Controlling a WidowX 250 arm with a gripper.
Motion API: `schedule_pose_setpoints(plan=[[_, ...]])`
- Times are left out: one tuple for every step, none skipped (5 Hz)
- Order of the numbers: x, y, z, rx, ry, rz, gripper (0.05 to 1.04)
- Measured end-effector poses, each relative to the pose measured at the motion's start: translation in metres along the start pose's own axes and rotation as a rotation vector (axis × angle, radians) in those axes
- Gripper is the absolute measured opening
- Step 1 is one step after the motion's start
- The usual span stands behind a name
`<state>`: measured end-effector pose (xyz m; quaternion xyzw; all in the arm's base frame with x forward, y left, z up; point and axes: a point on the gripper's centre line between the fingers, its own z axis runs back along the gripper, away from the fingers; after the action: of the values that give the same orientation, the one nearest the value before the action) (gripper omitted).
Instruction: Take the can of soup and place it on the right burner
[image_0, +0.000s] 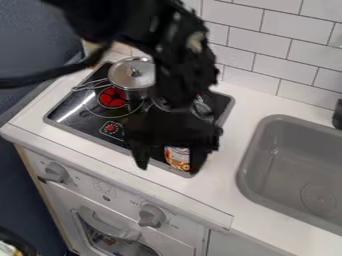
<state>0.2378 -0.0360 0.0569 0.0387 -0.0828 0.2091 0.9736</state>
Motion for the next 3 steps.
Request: schedule_pose_setpoints(plan=[[0.005,-0.017,-0.012,-0.003,0.049,0.054,1.001],[0.012,-0.030,-0.022,-0.004,0.089,0.091,1.001],[0.029,-0.037,-0.038,-0.004,0.122,0.159,1.001]])
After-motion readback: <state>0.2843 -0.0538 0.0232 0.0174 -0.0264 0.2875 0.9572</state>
